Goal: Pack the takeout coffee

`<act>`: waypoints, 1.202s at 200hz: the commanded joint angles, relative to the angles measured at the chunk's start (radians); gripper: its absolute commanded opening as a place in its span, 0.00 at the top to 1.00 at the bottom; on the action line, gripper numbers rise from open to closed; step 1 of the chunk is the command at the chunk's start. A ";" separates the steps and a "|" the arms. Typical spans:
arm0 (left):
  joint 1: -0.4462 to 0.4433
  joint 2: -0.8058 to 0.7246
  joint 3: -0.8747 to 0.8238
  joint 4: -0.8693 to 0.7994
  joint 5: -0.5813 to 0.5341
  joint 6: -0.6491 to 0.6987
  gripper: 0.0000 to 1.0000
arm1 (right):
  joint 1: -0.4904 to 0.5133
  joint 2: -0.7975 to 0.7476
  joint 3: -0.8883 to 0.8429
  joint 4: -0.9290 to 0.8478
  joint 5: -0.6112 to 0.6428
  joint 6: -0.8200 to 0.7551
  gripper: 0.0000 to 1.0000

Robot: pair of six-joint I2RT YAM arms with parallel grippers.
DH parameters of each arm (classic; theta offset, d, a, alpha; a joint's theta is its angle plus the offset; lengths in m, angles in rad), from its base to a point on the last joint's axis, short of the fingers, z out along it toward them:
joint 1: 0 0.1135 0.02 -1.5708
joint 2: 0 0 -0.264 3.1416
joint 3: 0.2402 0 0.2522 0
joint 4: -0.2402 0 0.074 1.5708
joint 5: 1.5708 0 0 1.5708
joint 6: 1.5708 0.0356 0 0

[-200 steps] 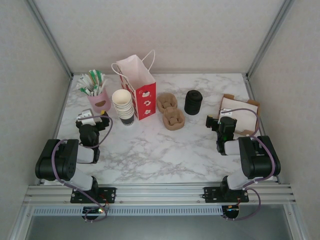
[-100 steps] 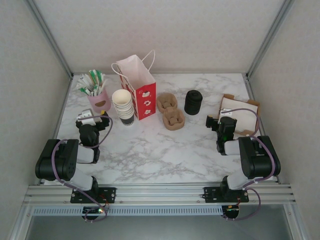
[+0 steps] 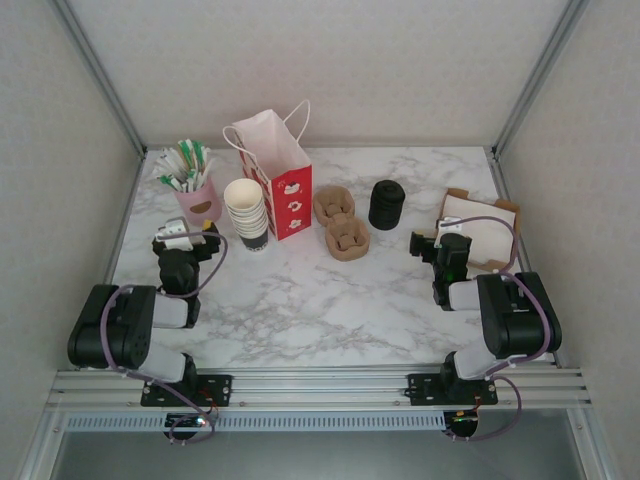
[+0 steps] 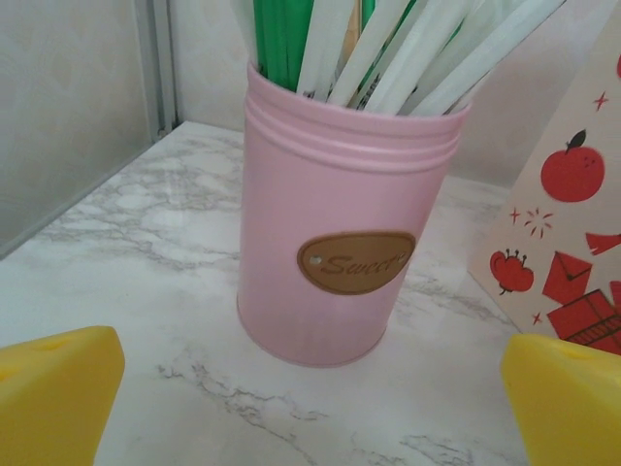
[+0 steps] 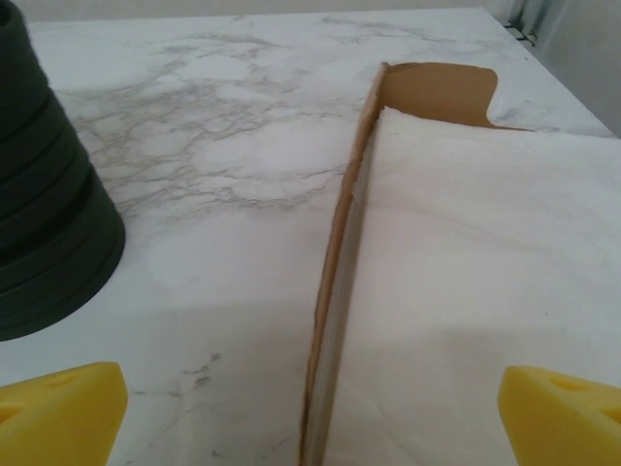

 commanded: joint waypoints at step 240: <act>-0.125 -1.041 0.105 -0.948 0.082 -0.368 0.00 | 0.077 -0.841 0.340 -1.291 -0.295 0.549 0.01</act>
